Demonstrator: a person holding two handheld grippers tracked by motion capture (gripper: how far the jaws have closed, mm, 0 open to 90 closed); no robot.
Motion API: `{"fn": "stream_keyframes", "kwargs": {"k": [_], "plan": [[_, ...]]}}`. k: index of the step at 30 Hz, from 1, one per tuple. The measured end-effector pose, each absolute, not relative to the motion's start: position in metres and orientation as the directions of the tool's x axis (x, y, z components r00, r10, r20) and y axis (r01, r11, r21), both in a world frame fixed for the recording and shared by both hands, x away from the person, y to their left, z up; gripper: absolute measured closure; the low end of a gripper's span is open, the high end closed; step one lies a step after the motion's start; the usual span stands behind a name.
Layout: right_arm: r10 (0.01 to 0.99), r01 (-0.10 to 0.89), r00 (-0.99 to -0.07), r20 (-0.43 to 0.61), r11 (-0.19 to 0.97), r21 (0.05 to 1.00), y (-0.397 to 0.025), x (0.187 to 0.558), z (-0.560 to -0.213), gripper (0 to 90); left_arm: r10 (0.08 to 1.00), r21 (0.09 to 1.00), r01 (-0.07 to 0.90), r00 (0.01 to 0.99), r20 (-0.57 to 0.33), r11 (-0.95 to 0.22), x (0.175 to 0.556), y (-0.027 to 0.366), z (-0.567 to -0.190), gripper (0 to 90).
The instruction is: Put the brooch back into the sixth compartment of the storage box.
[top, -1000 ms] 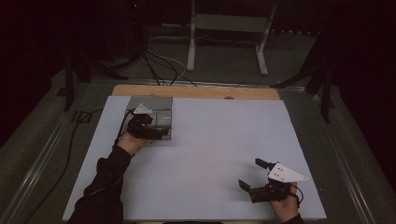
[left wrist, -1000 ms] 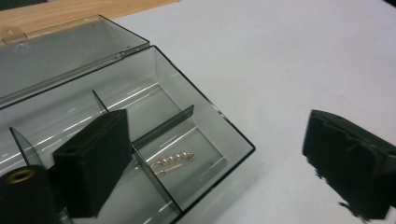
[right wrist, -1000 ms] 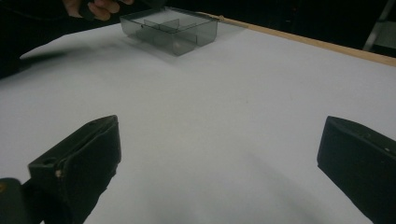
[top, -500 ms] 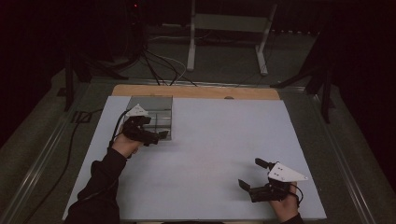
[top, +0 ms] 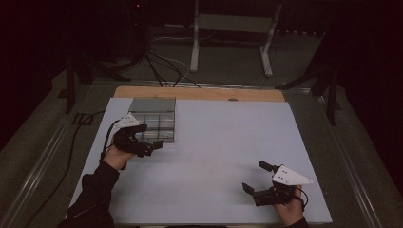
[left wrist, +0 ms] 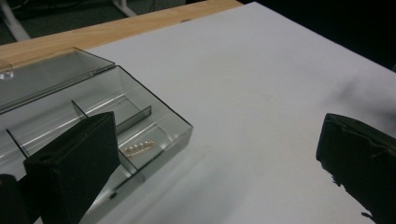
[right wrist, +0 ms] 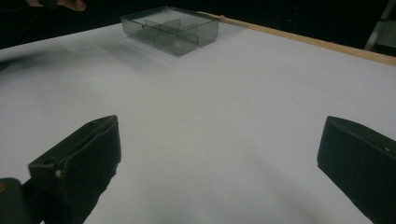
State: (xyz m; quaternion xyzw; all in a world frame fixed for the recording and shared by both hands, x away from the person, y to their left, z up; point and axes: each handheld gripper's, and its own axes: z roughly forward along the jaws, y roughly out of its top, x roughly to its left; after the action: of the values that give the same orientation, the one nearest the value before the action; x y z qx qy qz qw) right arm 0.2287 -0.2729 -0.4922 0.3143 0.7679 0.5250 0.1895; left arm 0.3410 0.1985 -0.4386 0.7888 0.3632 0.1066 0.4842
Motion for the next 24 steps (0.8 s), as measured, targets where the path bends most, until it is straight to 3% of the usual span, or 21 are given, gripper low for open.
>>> {"fn": "stream_keyframes", "kwargs": {"k": [24], "plan": [[0.682,0.287,-0.73,0.04,0.253,0.924,-0.272,0.229,-0.492,0.0,0.644,0.839,0.468,0.739,-0.199,-0.278,0.279,0.219,-0.465,1.1]]}}
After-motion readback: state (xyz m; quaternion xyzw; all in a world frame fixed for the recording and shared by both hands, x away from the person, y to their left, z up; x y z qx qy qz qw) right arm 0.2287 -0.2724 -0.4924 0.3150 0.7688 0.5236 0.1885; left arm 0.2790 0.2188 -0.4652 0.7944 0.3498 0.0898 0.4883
